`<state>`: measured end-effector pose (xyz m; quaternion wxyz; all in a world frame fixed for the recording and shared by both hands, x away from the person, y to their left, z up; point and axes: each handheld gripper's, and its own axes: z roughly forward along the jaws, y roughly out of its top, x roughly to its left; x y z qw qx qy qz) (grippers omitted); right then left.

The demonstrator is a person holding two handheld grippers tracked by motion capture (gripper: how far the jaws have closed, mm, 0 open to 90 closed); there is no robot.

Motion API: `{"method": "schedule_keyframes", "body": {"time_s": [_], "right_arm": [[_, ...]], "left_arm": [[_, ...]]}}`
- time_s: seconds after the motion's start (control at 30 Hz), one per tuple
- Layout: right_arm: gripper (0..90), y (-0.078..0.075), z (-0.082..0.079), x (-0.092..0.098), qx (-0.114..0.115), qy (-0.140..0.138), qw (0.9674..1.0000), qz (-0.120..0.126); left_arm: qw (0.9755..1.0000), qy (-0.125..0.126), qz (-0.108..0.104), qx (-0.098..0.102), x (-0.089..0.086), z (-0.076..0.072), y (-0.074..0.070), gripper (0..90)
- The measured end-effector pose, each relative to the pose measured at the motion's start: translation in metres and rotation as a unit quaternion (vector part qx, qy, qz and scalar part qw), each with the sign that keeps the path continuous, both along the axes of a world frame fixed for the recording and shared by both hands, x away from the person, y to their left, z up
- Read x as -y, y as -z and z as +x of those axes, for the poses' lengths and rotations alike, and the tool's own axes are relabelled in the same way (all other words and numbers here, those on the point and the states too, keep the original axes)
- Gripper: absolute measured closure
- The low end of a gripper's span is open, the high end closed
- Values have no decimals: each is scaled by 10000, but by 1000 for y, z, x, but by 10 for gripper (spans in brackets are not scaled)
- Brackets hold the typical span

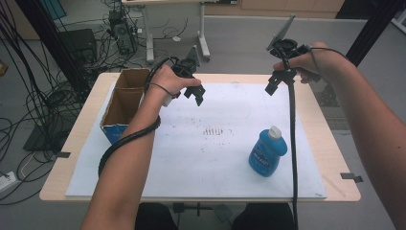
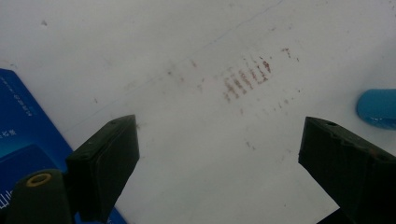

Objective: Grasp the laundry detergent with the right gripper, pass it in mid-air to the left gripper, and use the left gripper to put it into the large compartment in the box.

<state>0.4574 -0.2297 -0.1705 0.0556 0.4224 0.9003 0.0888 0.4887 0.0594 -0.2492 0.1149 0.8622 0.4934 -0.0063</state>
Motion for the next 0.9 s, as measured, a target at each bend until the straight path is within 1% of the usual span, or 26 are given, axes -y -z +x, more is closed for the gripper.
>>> {"method": "schedule_keyframes", "body": {"time_s": [0.13, 0.23, 0.27, 0.5, 0.57, 0.73, 0.8, 0.83, 0.9], "right_arm": [[102, 1, -1, 3, -4, 28, 10000, 10], [102, 1, -2, 12, -3, 92, 10000, -19], [102, 1, -2, 12, -3, 92, 10000, -19], [102, 2, -6, 27, 1, 187, 9998, -63], [102, 3, -7, 30, -7, 224, 9997, -66], [102, 5, -9, 38, -15, 293, 9995, -70], [102, 6, -11, 43, -12, 323, 9995, -73], [102, 7, -12, 45, -22, 342, 9994, -73], [102, 8, -13, 48, -22, 368, 9993, -78]], "left_arm": [[10000, 30, 4, 12, 0, -1, -1, 126], [10000, 19, -40, 21, -1, -2, -2, 127], [10000, 19, -40, 21, -1, -2, -2, 127], [10000, 18, -30, 10, -2, -5, 1, 127], [10000, 5, -59, 7, -2, -6, 2, 127], [10000, 40, -74, -17, -3, -7, 3, 127], [10000, 2, -90, -7, -3, -8, 3, 127], [10000, 33, -67, -9, -3, -8, 3, 127], [10000, 11, -82, 0, -4, -8, 2, 127]]}}
